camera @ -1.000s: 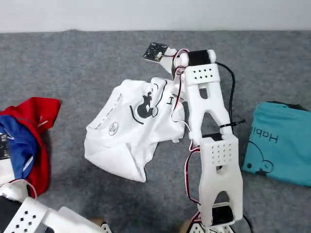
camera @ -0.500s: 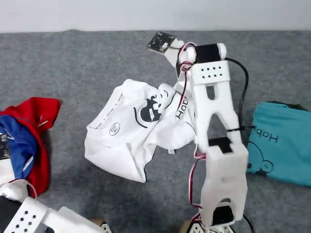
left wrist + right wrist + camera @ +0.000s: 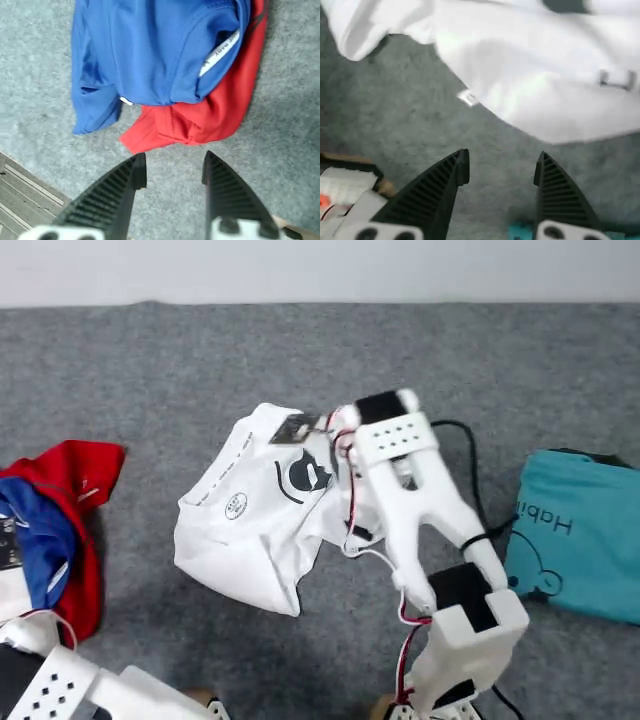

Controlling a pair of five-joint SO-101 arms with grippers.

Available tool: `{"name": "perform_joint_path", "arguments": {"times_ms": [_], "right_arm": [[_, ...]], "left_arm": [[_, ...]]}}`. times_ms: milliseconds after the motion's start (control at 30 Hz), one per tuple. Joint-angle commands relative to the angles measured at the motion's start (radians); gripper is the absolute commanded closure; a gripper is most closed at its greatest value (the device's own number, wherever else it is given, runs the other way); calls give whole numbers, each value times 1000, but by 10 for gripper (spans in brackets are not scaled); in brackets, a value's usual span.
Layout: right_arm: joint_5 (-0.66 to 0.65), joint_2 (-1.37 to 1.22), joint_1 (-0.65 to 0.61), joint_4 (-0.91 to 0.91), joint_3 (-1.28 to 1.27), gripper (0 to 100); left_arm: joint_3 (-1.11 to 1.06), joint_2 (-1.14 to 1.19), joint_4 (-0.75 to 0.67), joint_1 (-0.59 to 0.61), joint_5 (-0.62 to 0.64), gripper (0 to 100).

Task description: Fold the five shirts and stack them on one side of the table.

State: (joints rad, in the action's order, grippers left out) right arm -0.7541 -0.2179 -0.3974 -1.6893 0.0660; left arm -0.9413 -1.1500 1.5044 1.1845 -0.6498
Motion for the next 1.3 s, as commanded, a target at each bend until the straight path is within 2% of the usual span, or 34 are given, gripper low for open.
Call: {"name": "perform_joint_path", "arguments": {"times_ms": [0, 167, 433, 633, 833, 1100, 1267], "right_arm": [[12, -24, -44, 107, -2, 778], [101, -157, -127, 252, 60, 779], [164, -343, -300, 182, 308, 779], [161, -367, -266, 70, 483, 779], [158, -360, -191, -104, 502, 779], [157, -237, -156, -108, 328, 776], [107, -143, -153, -104, 173, 776]], "left_arm": [[-22, -11, -21, -28, -6, 812], [-41, -11, -21, -34, -6, 812], [-42, -11, -63, -34, -6, 812], [-42, -11, -78, -34, -5, 812], [-42, -11, -78, -34, -5, 812], [-42, -11, -78, -37, -5, 812], [-42, -11, -78, -37, -5, 812]]}}
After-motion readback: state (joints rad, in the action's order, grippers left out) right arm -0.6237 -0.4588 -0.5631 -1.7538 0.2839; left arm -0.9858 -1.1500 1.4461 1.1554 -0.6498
